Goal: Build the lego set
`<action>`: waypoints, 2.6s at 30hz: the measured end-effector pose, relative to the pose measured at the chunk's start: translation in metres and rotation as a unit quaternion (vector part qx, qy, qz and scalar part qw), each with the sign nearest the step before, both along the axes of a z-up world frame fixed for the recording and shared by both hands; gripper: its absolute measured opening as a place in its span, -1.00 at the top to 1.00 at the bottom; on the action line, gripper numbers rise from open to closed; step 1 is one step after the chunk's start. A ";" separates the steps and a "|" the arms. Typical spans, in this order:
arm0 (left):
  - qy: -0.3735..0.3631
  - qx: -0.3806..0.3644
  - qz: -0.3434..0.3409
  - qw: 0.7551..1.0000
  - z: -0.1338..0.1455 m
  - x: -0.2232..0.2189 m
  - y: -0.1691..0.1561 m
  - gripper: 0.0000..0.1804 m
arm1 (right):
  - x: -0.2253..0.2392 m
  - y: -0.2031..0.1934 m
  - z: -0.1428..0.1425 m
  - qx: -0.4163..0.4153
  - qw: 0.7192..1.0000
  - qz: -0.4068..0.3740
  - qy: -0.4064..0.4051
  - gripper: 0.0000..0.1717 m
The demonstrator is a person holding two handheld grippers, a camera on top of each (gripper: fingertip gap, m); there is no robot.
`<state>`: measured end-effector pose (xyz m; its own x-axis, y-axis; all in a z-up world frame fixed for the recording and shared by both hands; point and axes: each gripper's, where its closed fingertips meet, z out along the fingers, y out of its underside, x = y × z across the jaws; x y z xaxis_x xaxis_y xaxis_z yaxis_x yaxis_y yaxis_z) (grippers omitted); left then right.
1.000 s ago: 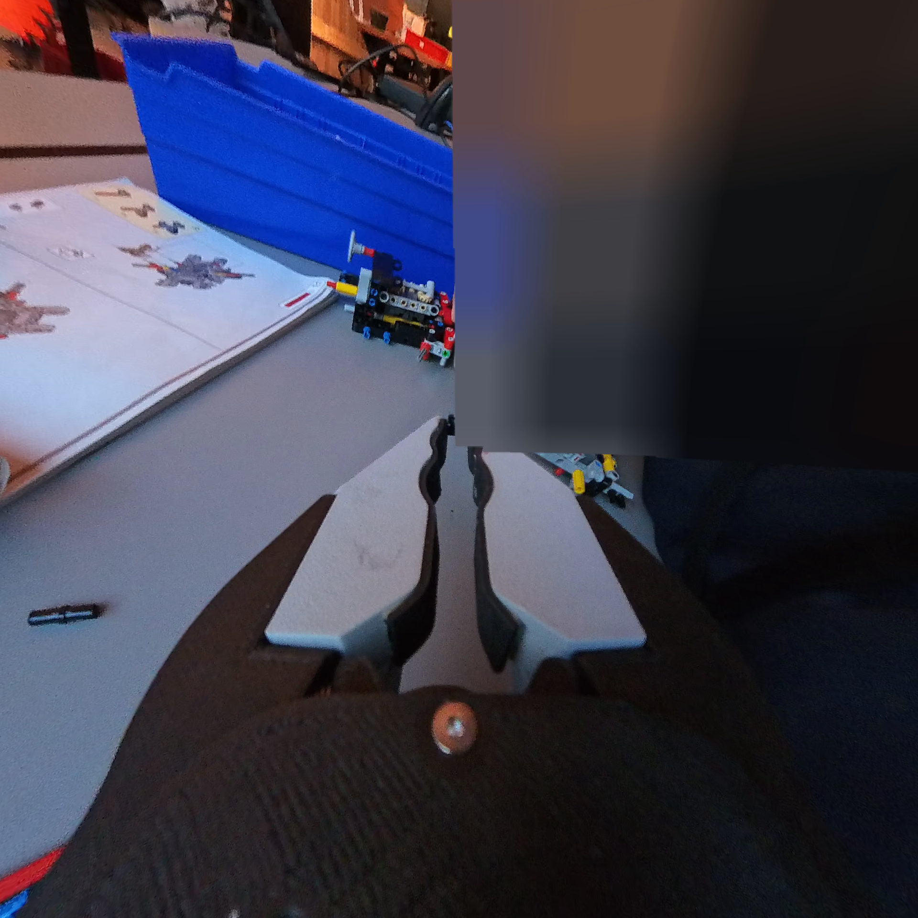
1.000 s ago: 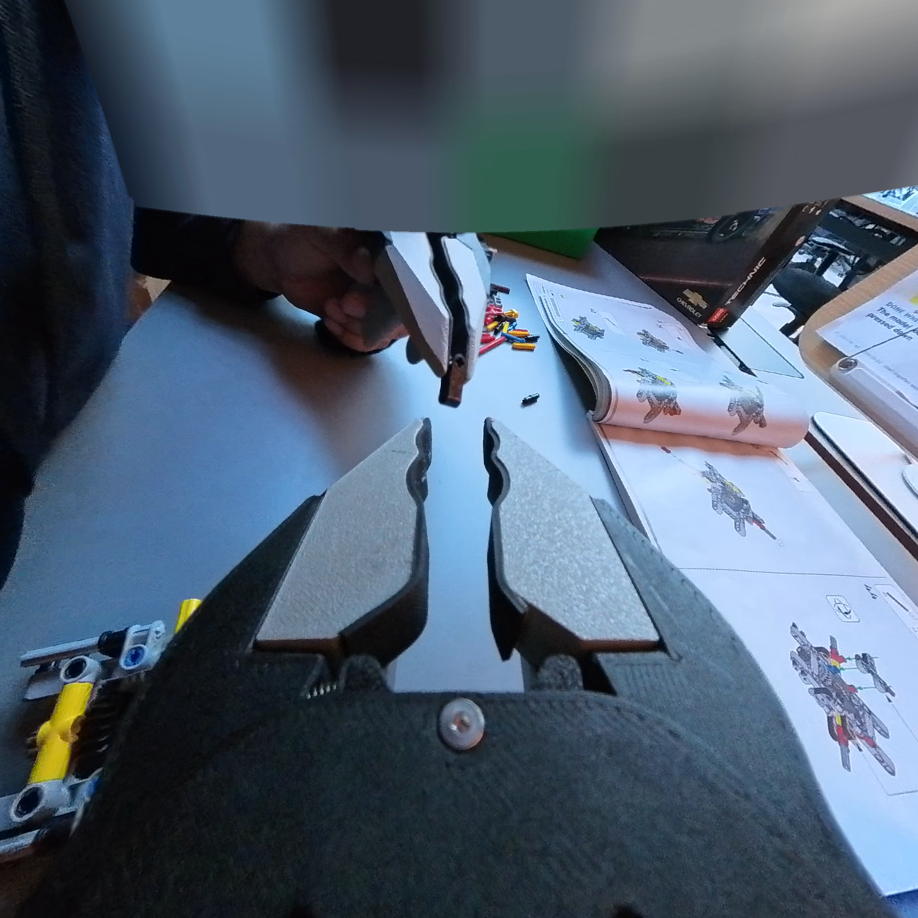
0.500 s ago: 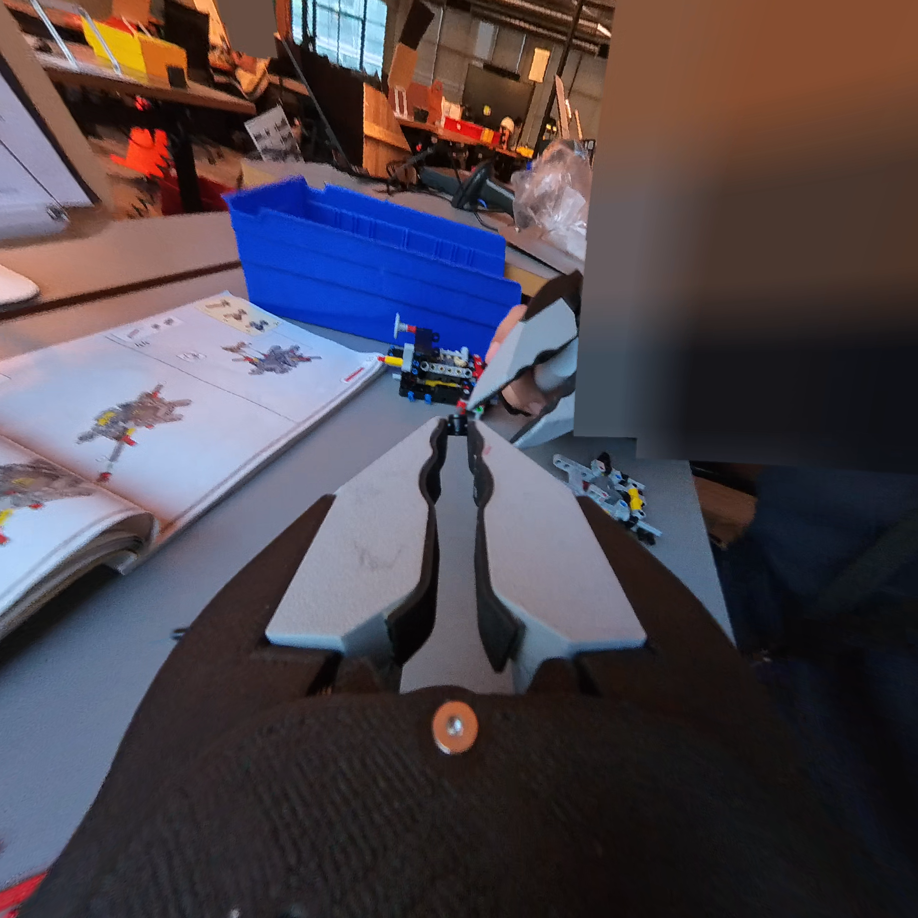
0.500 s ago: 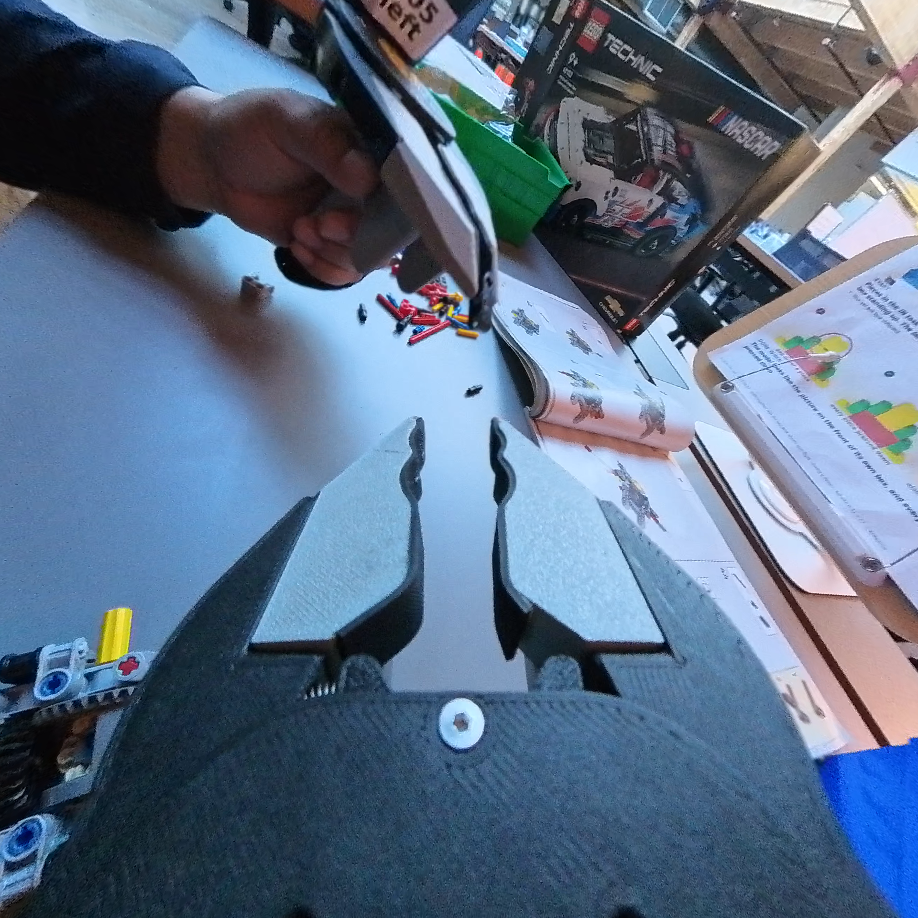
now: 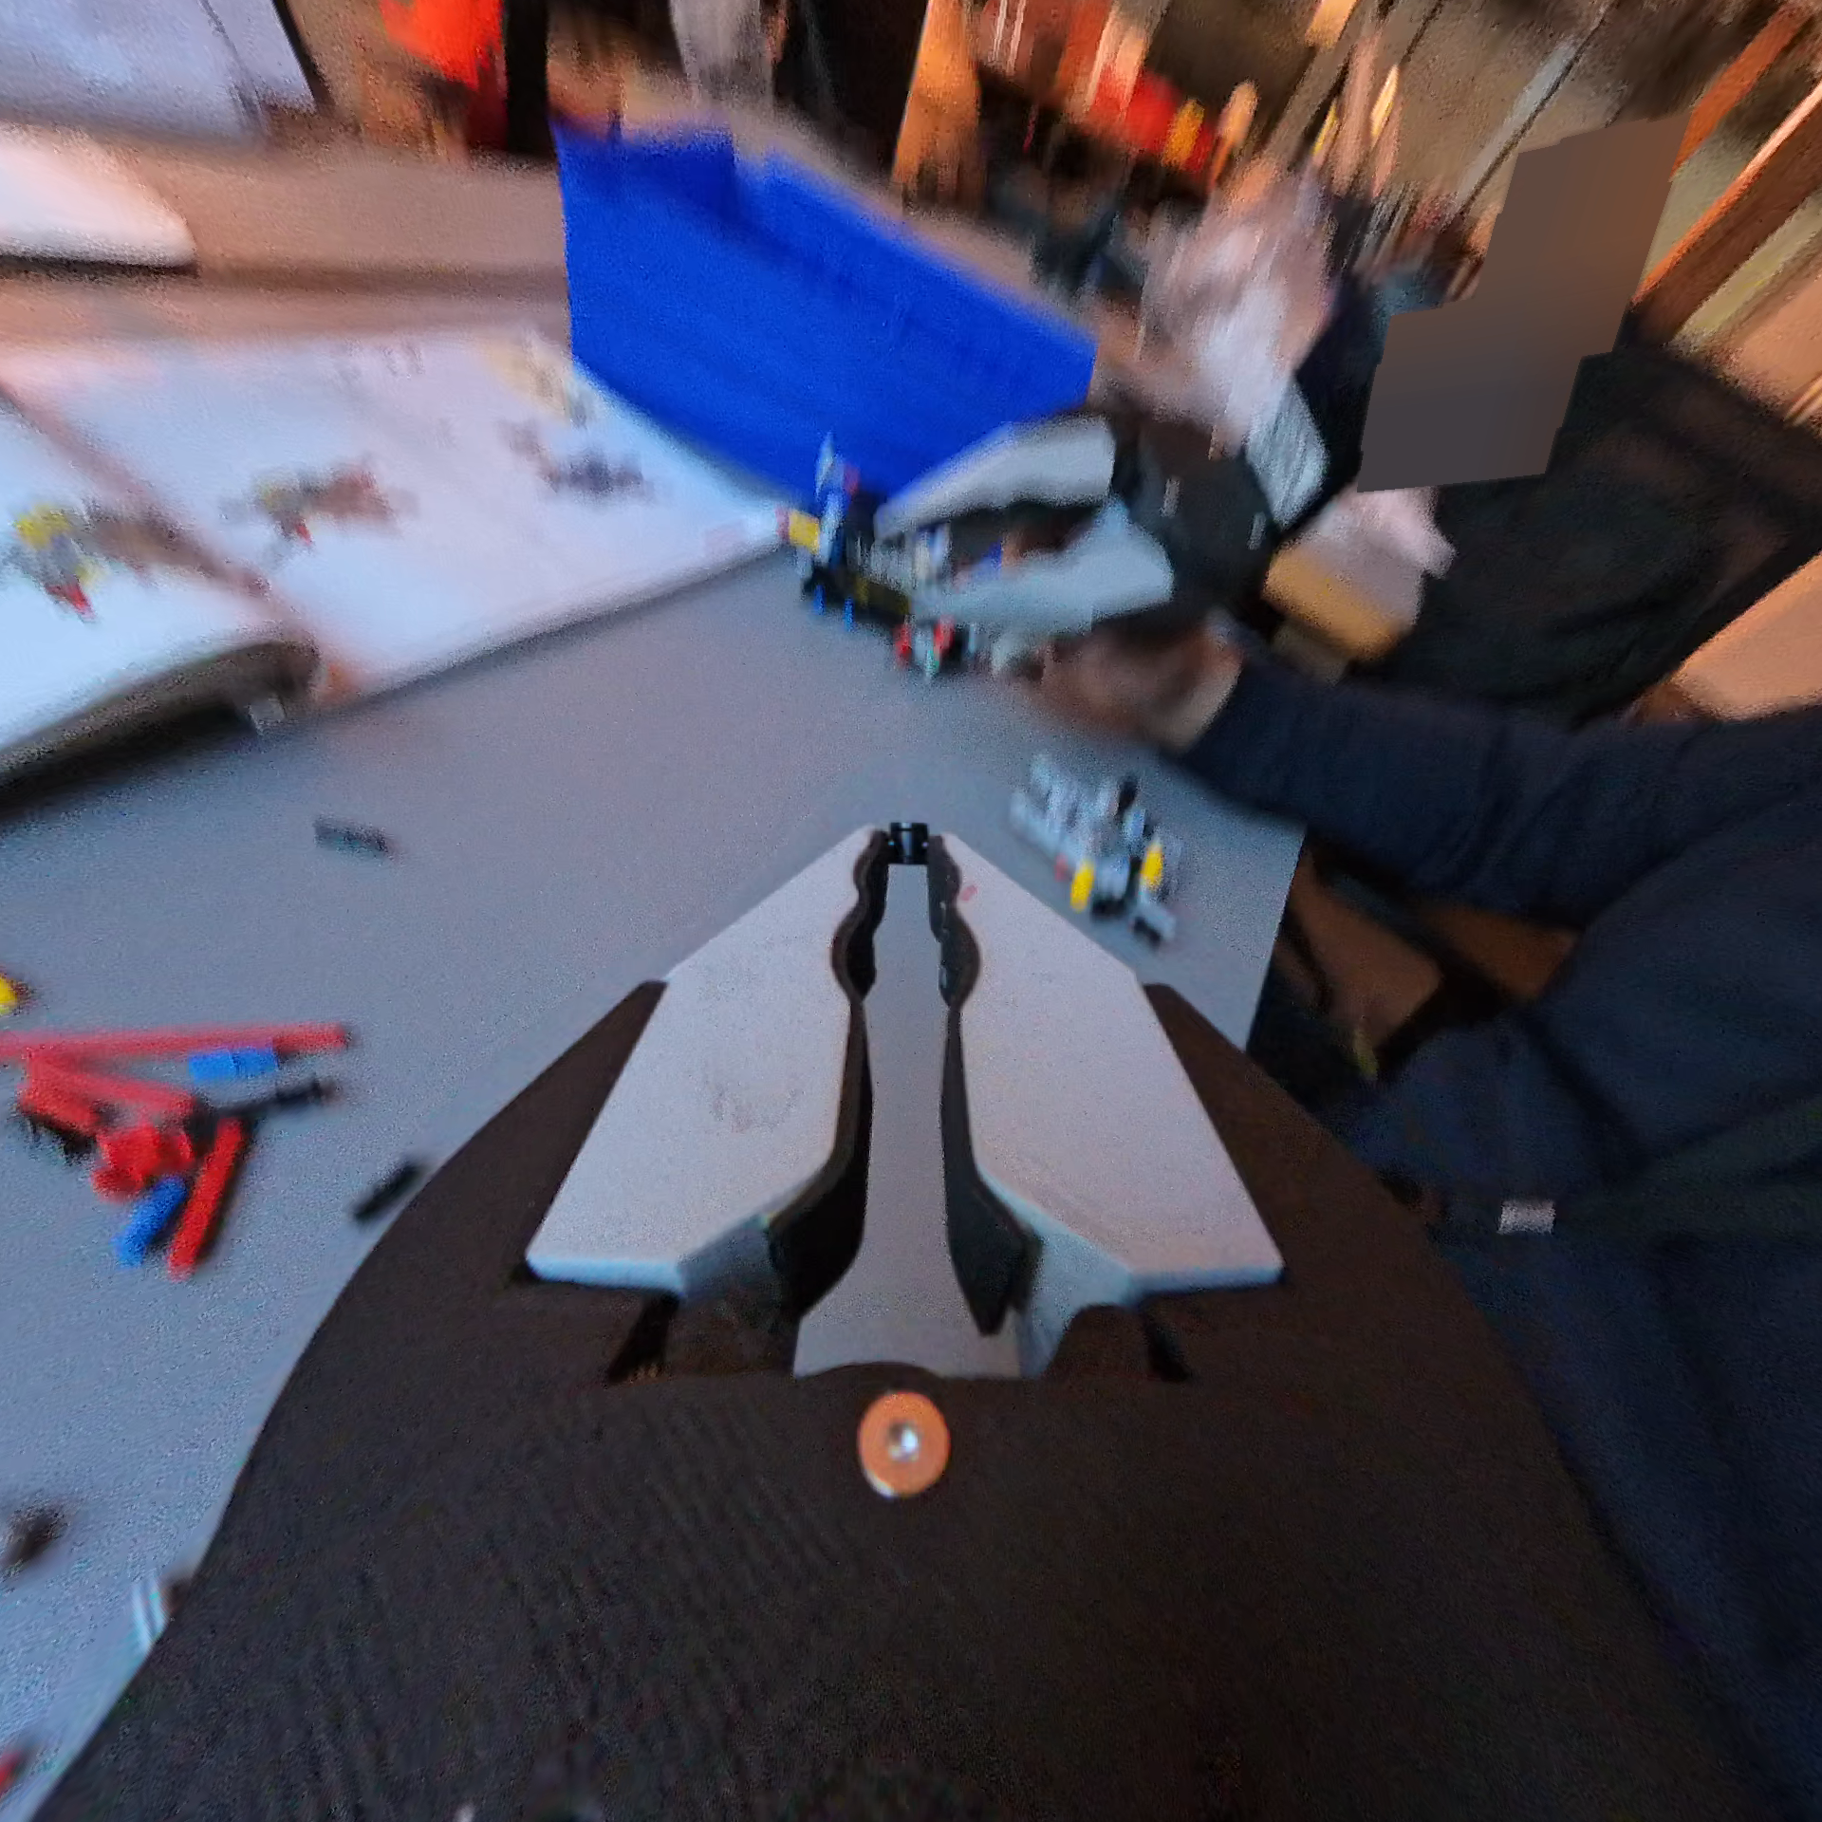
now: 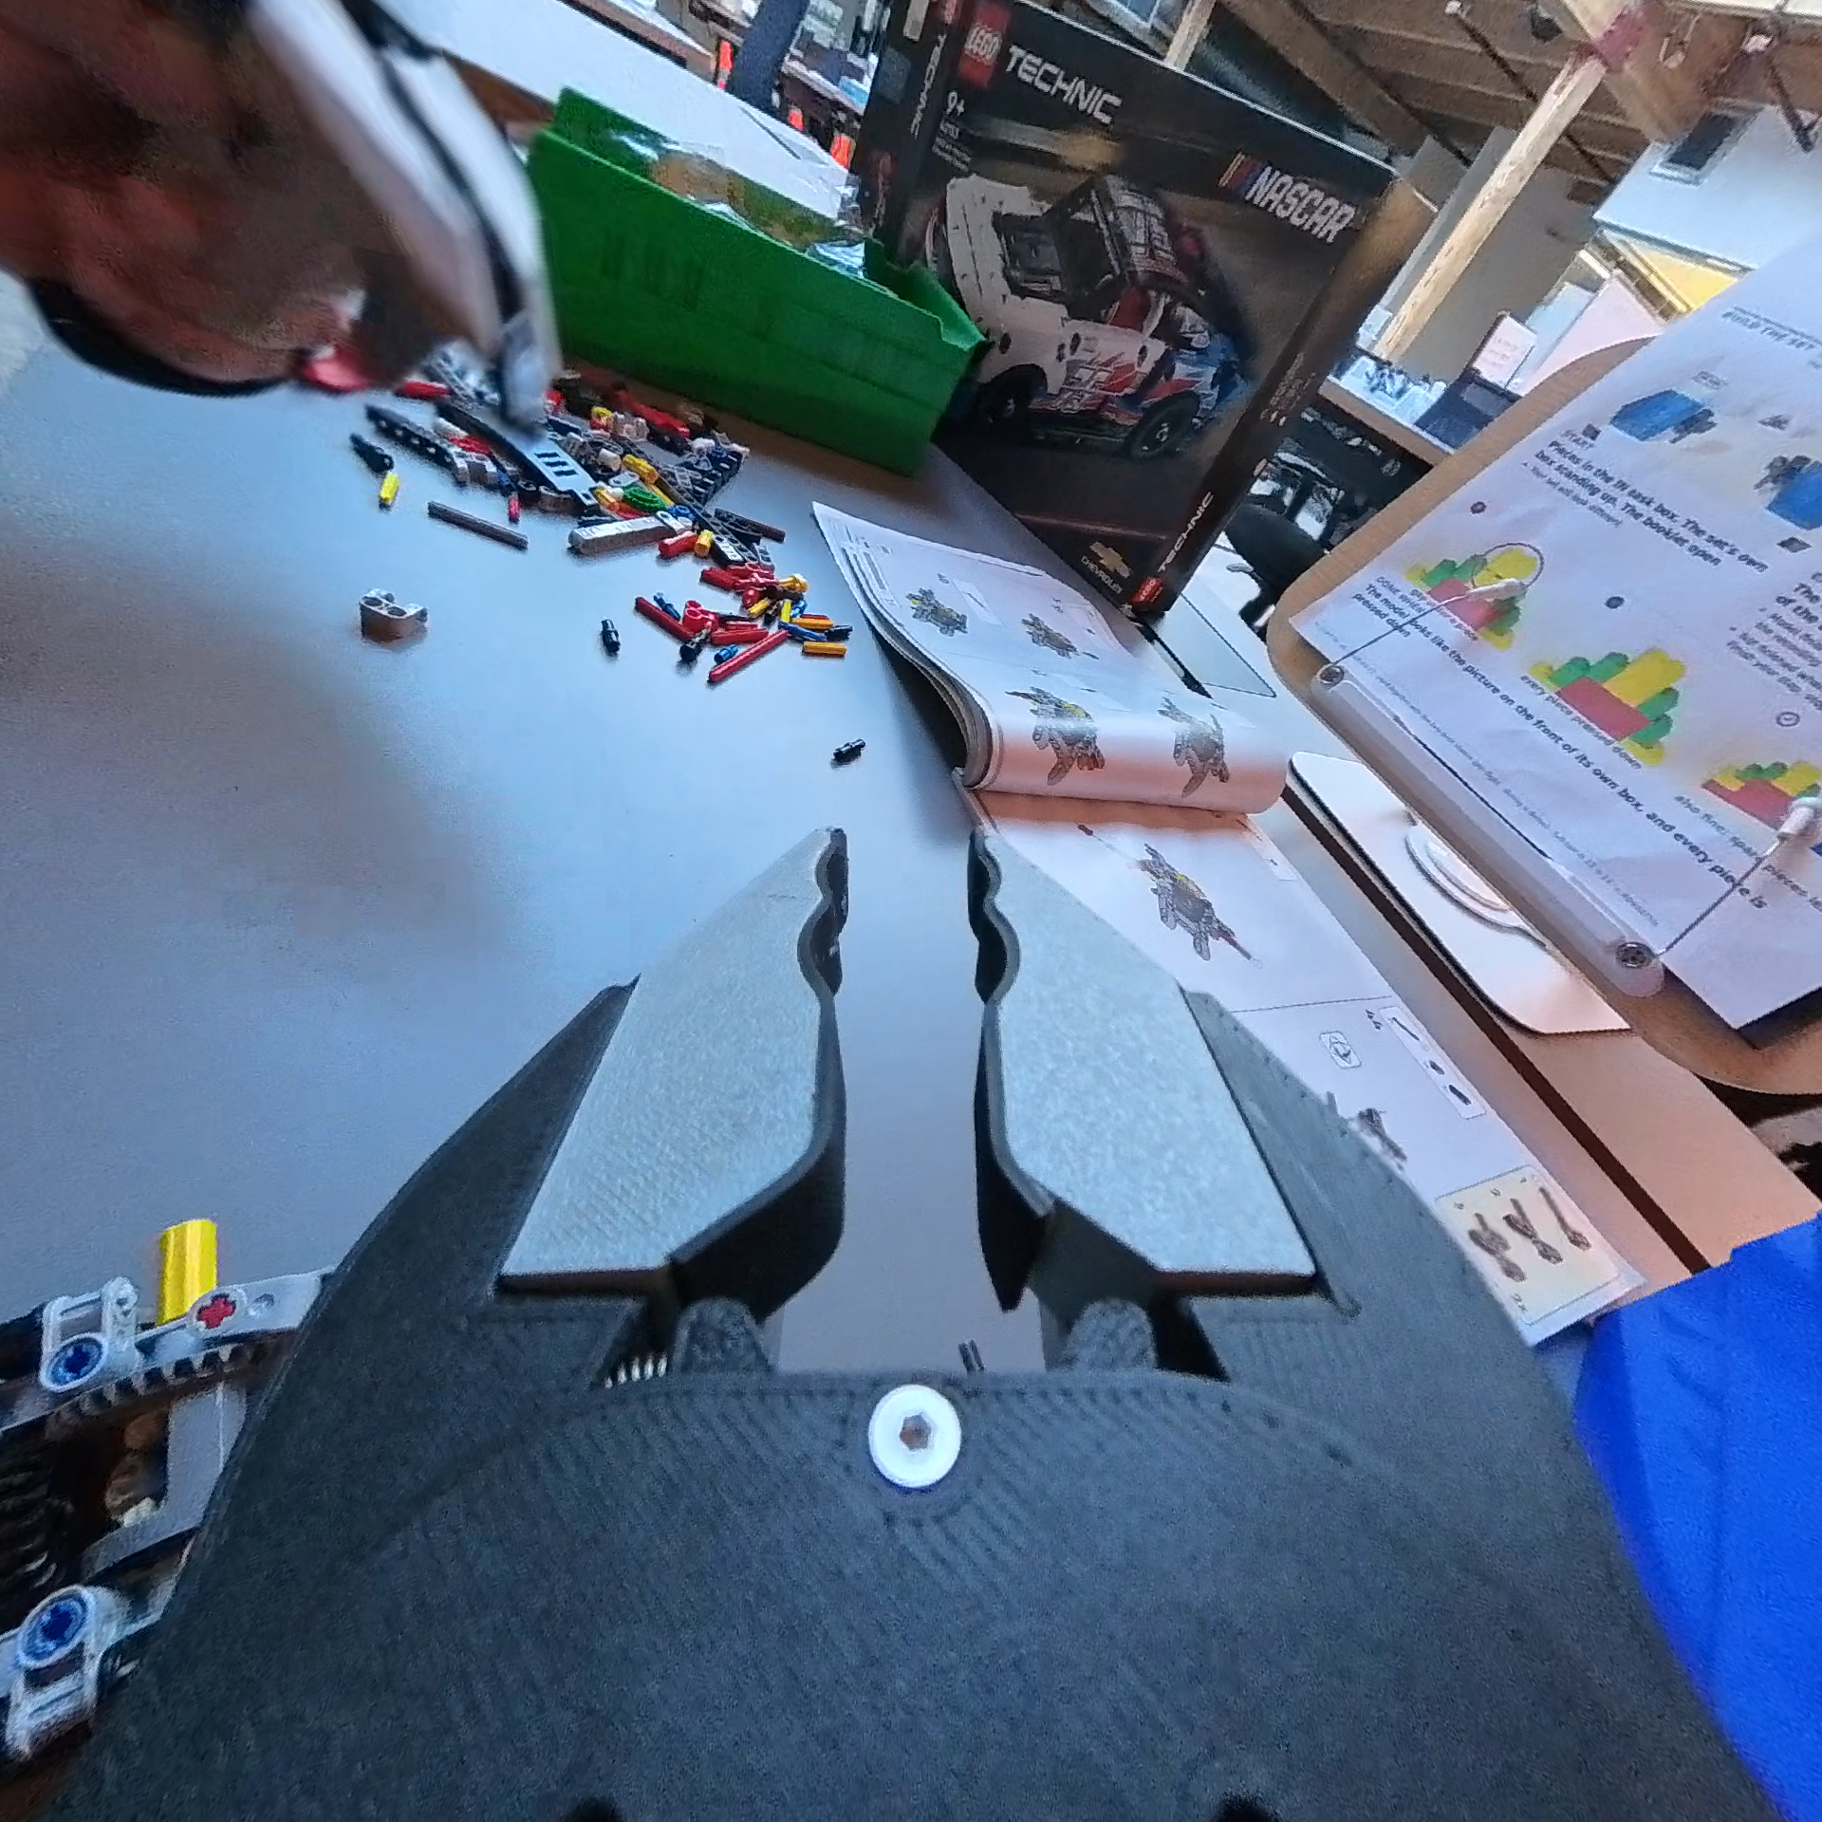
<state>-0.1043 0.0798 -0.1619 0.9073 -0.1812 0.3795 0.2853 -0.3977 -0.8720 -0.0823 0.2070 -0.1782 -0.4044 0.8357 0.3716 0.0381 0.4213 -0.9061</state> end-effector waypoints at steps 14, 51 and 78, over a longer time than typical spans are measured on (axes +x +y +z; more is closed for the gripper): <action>0.098 -0.255 0.116 0.955 -0.101 -0.069 -0.078 0.94 | 0.003 -0.007 0.001 0.002 1.000 0.012 -0.001 0.76; -0.031 -0.035 -0.067 0.997 -0.044 0.080 0.026 0.94 | 0.045 -0.111 -0.028 0.219 0.962 0.161 0.013 0.84; -0.073 -0.029 -0.023 0.997 -0.050 0.066 0.027 0.80 | 0.030 -0.090 -0.034 0.240 0.965 0.109 0.005 0.93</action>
